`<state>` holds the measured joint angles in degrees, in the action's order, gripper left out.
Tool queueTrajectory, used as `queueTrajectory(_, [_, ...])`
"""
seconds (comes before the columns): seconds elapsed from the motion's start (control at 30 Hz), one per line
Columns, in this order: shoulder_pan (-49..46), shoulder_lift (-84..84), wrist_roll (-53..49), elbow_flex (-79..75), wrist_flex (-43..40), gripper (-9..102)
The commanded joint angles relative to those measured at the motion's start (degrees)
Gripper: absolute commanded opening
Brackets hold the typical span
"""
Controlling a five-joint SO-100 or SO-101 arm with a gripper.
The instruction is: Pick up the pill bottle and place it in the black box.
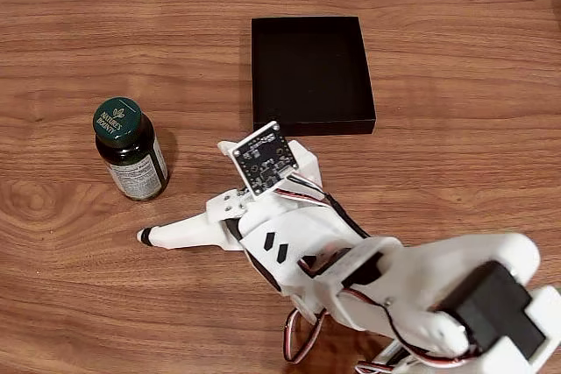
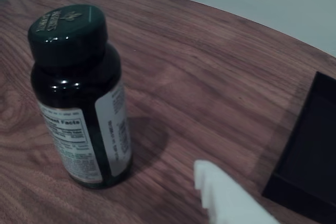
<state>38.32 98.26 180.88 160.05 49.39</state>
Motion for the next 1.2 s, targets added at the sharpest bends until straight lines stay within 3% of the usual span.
queueTrajectory(0.0, [0.35,-3.25,0.26,-7.03,4.04,55])
queueTrajectory(0.3, [-1.76,-14.68,-0.7,-19.95,5.01,54])
queueTrajectory(0.4, [-2.29,-17.31,-1.67,-22.85,5.01,50])
queueTrajectory(0.67, [-2.55,-21.8,-3.78,-27.42,2.81,40])
queueTrajectory(1.17, [2.2,-28.3,-3.52,-32.26,2.2,38])
